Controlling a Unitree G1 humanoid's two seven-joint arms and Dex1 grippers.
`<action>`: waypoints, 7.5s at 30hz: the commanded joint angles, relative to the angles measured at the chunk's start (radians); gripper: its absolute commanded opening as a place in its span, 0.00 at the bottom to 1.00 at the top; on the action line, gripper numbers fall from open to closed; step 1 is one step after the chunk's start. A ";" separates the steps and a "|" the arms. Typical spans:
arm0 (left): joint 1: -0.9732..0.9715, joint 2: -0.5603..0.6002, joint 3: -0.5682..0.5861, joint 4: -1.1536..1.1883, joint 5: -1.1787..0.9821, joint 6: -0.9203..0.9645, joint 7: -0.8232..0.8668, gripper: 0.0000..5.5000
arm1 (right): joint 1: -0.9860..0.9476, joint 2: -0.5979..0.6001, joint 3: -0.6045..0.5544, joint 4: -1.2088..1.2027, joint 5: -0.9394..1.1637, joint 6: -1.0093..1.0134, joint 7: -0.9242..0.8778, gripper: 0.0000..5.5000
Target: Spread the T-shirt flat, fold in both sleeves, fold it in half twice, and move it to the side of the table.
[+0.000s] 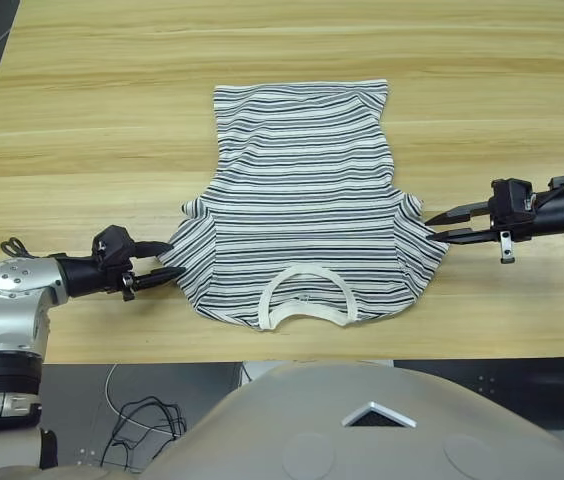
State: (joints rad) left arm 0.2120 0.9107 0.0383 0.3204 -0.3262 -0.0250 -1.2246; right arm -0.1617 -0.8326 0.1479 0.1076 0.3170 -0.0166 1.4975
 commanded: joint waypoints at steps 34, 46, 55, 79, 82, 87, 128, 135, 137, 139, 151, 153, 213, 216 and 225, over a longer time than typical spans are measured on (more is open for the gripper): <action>-0.030 -0.036 0.043 0.154 0.026 -0.002 -0.094 0.19 | -0.001 0.002 0.015 0.035 -0.048 -0.024 -0.002 0.17; -0.033 -0.037 0.090 0.102 -0.027 0.025 -0.110 0.03 | 0.000 0.009 0.017 0.033 -0.049 -0.022 -0.010 0.17; 0.018 -0.019 0.193 -0.142 -0.214 0.201 -0.179 0.03 | -0.003 0.016 0.022 0.038 -0.051 -0.025 -0.011 0.17; -0.245 -0.192 -0.202 -0.183 0.023 0.227 -0.127 0.03 | -0.006 0.044 0.032 0.066 -0.057 -0.047 -0.005 0.17; -0.248 -0.212 -0.245 -0.149 0.067 0.201 -0.126 0.03 | -0.004 0.045 0.033 0.064 -0.056 -0.049 -0.005 0.17; -0.259 -0.229 -0.272 -0.092 0.097 0.194 -0.122 0.08 | 0.000 0.046 0.032 0.060 -0.052 -0.049 -0.005 0.17; -0.091 -0.188 0.026 -0.416 -0.191 0.204 -0.112 0.19 | -0.070 0.006 0.070 0.204 -0.226 0.190 -0.118 0.69; -0.087 -0.192 0.029 -0.417 -0.183 0.204 -0.100 0.19 | -0.041 0.001 0.069 0.170 -0.224 0.192 -0.107 0.69; -0.086 -0.192 0.028 -0.414 -0.179 0.201 -0.097 0.19 | -0.060 0.002 0.049 0.178 -0.216 0.195 -0.120 0.69; -0.085 -0.193 0.027 -0.412 -0.176 0.199 -0.097 0.19 | -0.074 -0.007 0.030 0.170 -0.203 0.201 -0.118 0.69; -0.091 -0.197 0.022 -0.387 -0.151 0.176 -0.095 0.19 | 0.001 -0.036 0.039 0.018 -0.180 0.228 -0.094 0.69; -0.089 -0.197 0.022 -0.382 -0.149 0.171 -0.095 0.19 | 0.021 -0.033 0.053 0.005 -0.190 0.228 -0.096 0.69; -0.119 -0.208 0.001 -0.330 -0.120 0.120 -0.083 0.19 | 0.042 -0.044 0.119 -0.317 -0.183 0.156 -0.139 0.02; -0.120 -0.213 -0.003 -0.328 -0.118 0.118 -0.080 0.19 | 0.008 0.006 0.188 -0.308 -0.219 0.155 -0.155 0.02; -0.125 -0.217 -0.011 -0.317 -0.111 0.115 -0.086 0.19 | -0.056 0.118 0.339 -0.196 -0.320 0.132 -0.183 0.02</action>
State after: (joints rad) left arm 0.1028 0.6921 0.0340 -0.0037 -0.4548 0.1017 -1.3212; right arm -0.1870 -0.7362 0.4685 -0.1056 0.0184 0.1231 1.3238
